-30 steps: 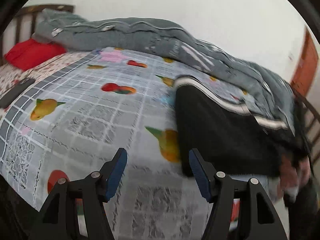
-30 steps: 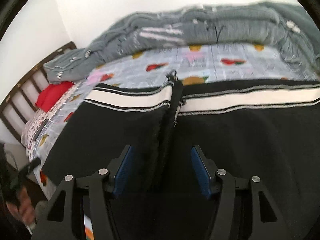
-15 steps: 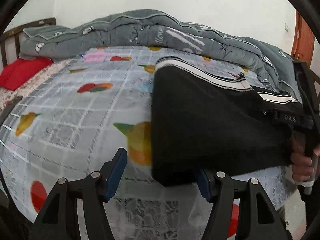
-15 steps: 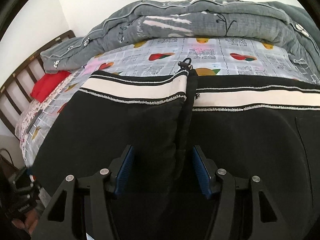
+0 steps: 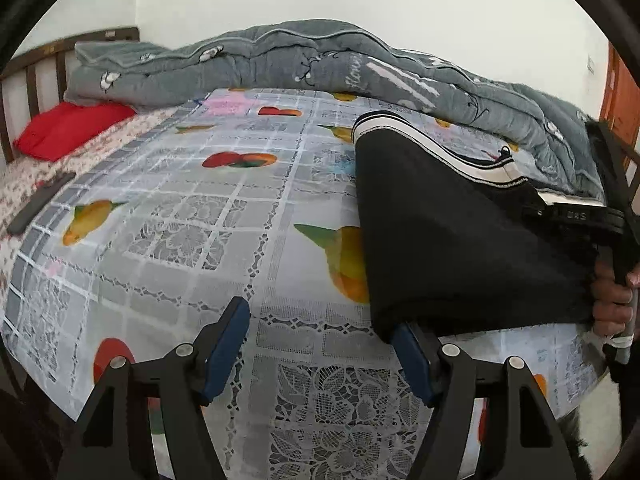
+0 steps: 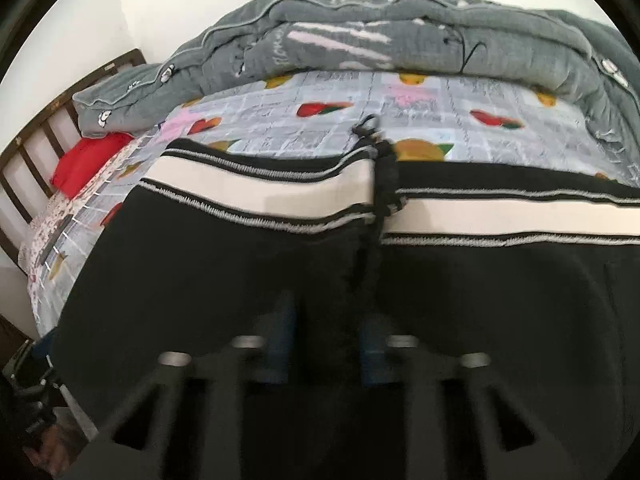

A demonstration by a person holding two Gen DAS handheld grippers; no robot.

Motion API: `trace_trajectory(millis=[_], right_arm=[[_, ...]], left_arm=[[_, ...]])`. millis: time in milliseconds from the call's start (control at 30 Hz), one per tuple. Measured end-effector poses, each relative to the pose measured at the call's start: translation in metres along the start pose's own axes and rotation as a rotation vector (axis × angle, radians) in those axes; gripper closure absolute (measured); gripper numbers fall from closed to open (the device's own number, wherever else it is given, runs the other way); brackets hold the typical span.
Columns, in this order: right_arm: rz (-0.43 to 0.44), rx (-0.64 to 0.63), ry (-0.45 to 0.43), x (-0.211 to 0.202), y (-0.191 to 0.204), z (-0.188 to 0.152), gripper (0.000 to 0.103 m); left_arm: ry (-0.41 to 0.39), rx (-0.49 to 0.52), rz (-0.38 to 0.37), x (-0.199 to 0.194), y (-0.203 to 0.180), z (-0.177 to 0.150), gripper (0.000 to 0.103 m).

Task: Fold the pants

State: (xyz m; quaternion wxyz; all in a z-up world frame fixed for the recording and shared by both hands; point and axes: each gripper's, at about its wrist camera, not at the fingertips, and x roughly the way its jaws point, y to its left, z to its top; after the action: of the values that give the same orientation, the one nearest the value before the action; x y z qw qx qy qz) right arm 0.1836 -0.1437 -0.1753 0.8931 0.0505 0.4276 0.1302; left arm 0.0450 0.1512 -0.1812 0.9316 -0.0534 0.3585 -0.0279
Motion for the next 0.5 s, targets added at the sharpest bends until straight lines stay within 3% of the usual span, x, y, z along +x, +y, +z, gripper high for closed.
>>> trace_trajectory(millis=[133, 267, 367, 433, 500], right_arm=[[0.1, 0.151, -0.061, -0.028, -0.035, 0.004, 0.092], [0.037, 0.168, -0.135, -0.053, -0.055, 0.004, 0.092], [0.032, 0.166, -0.007, -0.023, -0.065, -0.001, 0.089], [0.041, 0.158, -0.007, -0.019, -0.068, -0.006, 0.088], [0.018, 0.156, -0.006, -0.03, -0.067, -0.007, 0.081]], left_arm=[[-0.007, -0.001, -0.071, -0.009, -0.003, 0.0, 0.034], [-0.014, 0.067, -0.049, -0.01, -0.023, -0.001, 0.034], [0.024, 0.046, -0.018, 0.0, -0.026, -0.001, 0.034], [0.032, 0.023, -0.02, -0.003, -0.022, -0.003, 0.034], [0.015, 0.031, -0.006, -0.012, -0.018, -0.006, 0.034]])
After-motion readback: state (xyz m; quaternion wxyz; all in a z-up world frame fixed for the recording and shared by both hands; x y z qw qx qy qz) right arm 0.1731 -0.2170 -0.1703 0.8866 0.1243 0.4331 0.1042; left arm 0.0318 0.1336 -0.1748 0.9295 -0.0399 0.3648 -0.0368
